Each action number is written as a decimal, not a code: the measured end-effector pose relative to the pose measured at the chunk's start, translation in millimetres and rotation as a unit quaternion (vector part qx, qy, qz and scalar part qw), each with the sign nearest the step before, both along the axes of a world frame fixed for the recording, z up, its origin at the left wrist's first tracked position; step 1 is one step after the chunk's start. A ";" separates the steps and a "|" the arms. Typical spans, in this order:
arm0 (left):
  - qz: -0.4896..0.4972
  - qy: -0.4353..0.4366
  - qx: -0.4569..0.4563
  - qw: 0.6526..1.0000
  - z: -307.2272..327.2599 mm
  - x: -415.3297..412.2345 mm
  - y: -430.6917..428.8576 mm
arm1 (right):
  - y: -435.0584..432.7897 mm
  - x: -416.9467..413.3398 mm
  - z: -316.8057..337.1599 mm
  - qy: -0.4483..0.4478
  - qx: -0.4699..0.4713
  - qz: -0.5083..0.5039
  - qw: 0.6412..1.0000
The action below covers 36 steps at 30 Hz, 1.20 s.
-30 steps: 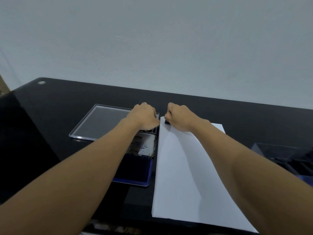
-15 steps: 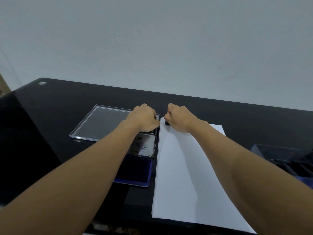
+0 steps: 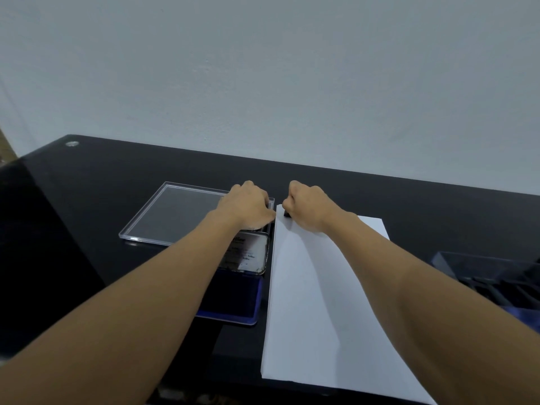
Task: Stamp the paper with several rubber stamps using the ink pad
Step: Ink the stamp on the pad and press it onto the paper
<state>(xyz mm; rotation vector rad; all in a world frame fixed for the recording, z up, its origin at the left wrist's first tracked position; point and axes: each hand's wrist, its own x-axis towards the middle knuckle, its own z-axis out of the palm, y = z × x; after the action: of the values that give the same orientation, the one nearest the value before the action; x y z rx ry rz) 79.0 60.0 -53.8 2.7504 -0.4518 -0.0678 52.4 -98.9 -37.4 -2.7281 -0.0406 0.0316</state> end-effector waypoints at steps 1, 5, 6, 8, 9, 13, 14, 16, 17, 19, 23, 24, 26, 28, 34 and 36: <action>0.000 0.001 0.001 1.000 0.2 -0.2 0.1 | -0.1 0.6 0.3 0.001 0.001 -0.002 1.000; -0.002 0.002 0.005 1.000 1.9 -0.7 -0.1 | 0.9 0.7 1.6 0.003 0.003 -0.005 1.000; -0.001 0.002 0.005 1.000 2.3 -1.1 -0.1 | 1.5 0.4 1.9 0.002 0.004 -0.006 1.000; 0.002 0.002 0.007 1.000 2.7 -1.6 -0.1 | 2.3 -0.6 1.7 0.000 0.005 -0.008 1.000; 0.003 0.003 0.007 1.000 2.8 -2.0 -0.3 | 2.4 -1.5 1.1 -0.002 0.006 -0.009 1.000; 0.004 0.002 0.009 1.000 3.5 -3.5 -1.0 | 2.9 -5.6 -1.9 -0.016 0.003 -0.009 1.000; 0.004 0.002 0.010 1.000 3.8 -4.0 -1.2 | 3.1 -6.5 -2.2 -0.018 0.001 -0.008 1.000; 0.004 0.004 0.011 1.000 4.5 -5.1 -1.4 | 3.4 -7.7 -2.6 -0.022 -0.002 -0.006 1.000; 0.003 0.003 0.011 1.000 4.7 -5.5 -1.4 | 3.6 -8.1 -2.7 -0.024 -0.003 -0.004 1.000; 0.004 0.003 0.010 1.000 5.0 -5.8 -1.2 | 3.5 -8.0 -2.6 -0.023 0.000 -0.004 1.000; 0.003 0.006 0.010 1.000 5.3 -6.6 -1.4 | 1.7 -3.0 -1.8 -0.013 0.006 -0.012 1.000; 0.003 0.006 0.010 1.000 5.4 -6.7 -1.3 | 1.6 -1.8 -1.1 -0.009 0.007 -0.011 1.000; 0.003 0.005 0.009 1.000 5.1 -6.8 -0.7 | 1.6 -0.2 0.4 -0.004 0.011 -0.011 1.000; 0.001 0.004 0.011 1.000 4.7 -6.7 -0.5 | 1.8 0.7 0.9 -0.002 0.010 -0.012 1.000; 0.003 0.007 0.011 1.000 5.5 -5.9 -0.8 | 2.3 -2.8 -2.9 -0.014 -0.002 -0.015 1.000; 0.003 0.006 0.013 1.000 5.4 -5.5 -1.1 | 2.4 -4.5 -4.7 -0.020 -0.004 -0.013 1.000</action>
<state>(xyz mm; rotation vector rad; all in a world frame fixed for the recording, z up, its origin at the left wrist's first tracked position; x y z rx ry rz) 73.5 58.9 -48.4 2.7754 -0.4418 -0.0888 47.9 -96.6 -42.1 -2.7373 -0.0162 -0.0317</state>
